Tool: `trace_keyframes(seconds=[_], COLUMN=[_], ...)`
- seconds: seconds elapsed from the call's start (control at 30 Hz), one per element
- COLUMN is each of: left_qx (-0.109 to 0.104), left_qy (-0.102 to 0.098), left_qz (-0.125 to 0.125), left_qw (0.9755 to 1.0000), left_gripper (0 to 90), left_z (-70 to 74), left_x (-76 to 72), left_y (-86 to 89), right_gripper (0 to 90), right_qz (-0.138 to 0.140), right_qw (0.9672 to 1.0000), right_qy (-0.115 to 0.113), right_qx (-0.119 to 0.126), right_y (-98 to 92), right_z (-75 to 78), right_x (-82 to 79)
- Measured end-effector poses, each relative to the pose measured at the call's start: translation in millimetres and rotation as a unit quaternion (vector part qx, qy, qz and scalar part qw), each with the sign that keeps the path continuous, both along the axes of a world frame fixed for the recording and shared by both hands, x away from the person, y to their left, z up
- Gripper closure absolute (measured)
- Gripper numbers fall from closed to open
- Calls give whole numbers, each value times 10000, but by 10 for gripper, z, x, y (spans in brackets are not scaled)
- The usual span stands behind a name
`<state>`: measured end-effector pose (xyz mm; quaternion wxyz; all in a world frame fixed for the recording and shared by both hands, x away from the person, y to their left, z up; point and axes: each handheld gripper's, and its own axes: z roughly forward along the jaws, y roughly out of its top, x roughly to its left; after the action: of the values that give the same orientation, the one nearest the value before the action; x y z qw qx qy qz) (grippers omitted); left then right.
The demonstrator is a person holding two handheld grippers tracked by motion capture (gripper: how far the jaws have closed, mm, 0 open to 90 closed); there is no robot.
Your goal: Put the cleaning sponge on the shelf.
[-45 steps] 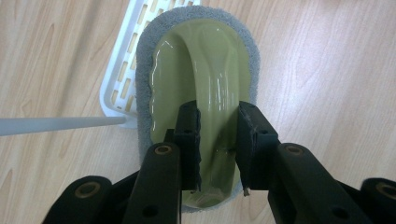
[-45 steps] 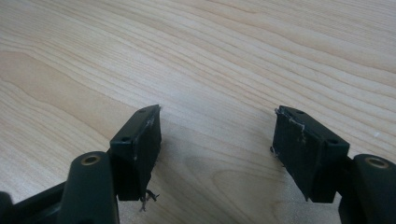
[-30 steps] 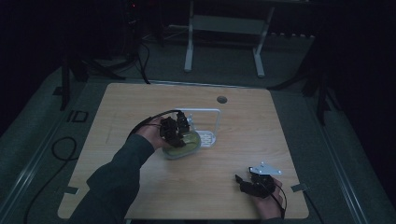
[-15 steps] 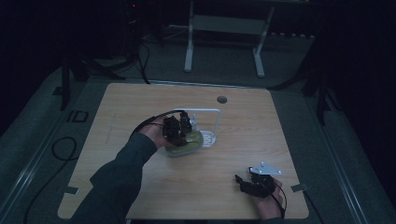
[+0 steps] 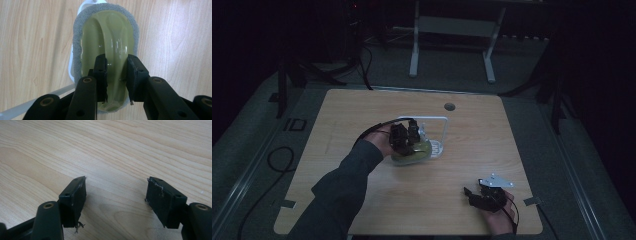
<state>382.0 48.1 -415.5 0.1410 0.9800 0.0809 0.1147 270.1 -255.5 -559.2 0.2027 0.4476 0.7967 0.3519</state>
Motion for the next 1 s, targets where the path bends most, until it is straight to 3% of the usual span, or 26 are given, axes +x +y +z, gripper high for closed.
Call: trace_keyframes(seconds=[0.57,1.0], left_qx=[49,244], left_qy=[10,-69], left_qz=[-385,-655], left_qw=[9992,9975], left_gripper=[721,721], left_z=[-67,-62], left_x=[24,46], left_y=[-82,-182], right_gripper=[318,318], right_qz=[1,4], right_qw=[10000,10000], right_qy=[-1,-2], right_qx=[1,-2], right_y=[0,0], right_z=[0,0], right_x=[0,1])
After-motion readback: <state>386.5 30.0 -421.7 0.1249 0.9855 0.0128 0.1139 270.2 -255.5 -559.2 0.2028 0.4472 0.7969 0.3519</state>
